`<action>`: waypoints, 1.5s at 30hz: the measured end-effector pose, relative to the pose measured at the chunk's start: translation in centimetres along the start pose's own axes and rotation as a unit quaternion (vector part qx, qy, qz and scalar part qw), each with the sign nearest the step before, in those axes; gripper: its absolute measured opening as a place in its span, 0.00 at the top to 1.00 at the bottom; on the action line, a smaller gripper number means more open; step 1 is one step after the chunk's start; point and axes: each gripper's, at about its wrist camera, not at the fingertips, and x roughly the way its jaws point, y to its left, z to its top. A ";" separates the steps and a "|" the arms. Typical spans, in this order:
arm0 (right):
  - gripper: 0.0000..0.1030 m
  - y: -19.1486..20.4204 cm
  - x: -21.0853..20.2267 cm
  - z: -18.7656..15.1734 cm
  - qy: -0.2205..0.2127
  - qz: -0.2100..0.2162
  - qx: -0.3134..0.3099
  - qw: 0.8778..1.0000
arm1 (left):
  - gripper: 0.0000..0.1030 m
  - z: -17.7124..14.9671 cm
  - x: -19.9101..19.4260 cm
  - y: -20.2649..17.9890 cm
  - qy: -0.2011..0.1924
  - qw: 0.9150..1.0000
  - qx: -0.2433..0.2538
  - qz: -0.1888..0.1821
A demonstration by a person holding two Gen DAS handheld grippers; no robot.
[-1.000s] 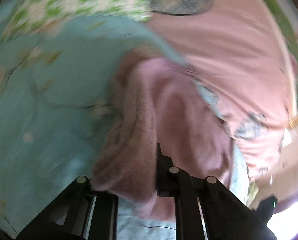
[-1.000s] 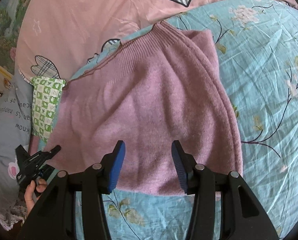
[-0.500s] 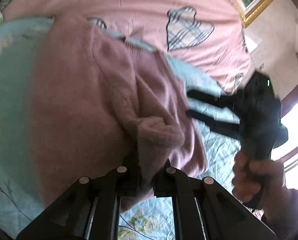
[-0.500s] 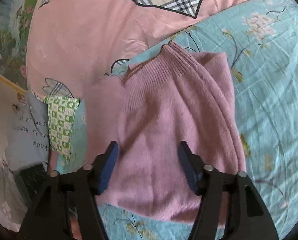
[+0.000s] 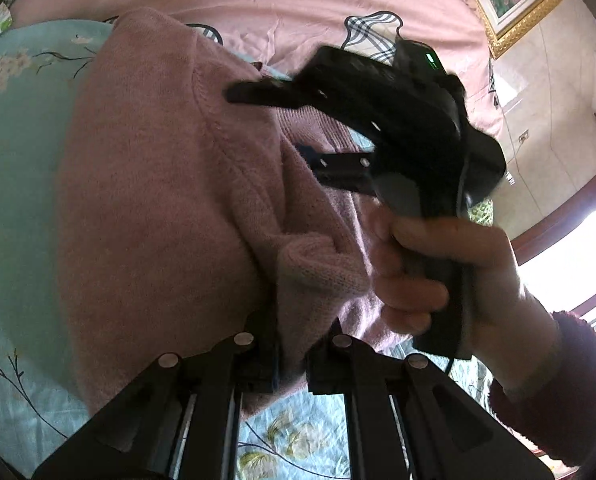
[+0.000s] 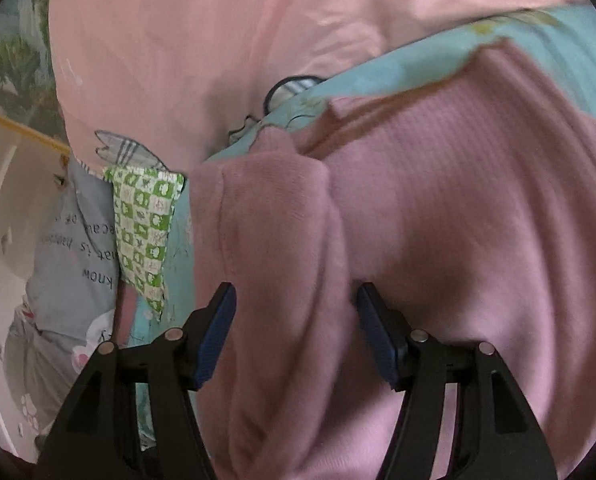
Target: Fold small clothes
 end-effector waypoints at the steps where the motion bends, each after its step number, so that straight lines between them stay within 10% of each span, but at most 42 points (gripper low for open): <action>1: 0.44 0.4 0.4 0.2 0.003 0.002 -0.006 1.000 | 0.94 0.0 0.0 0.1 0.001 1.000 -0.001 0.000; 4: 0.81 1.8 1.5 0.8 0.021 -0.008 -0.028 0.999 | 0.94 0.0 -0.6 -0.2 0.000 1.000 0.000 -0.004; 8: 0.84 3.8 -2.3 1.0 -0.014 0.015 -0.057 0.998 | 0.94 1.1 -1.5 -2.5 -0.008 0.999 0.021 -0.036; 17: 0.84 -2.2 -11.9 0.7 -0.067 -0.032 -0.026 0.997 | 0.94 0.5 5.5 -9.7 0.050 0.990 0.098 -0.089; 32: 0.84 -8.5 -10.9 0.4 -0.058 -0.079 0.014 0.995 | 0.92 0.9 11.6 -9.3 0.102 0.987 0.083 -0.087; 38: 0.69 -8.2 -11.2 0.0 -0.056 -0.098 0.013 0.994 | 0.60 1.3 11.2 -10.0 0.115 0.985 0.082 -0.101; 45: 0.48 -7.1 -15.9 -3.0 -0.114 -0.100 0.050 0.987 | 0.51 1.8 6.1 -8.0 0.106 0.986 0.075 -0.101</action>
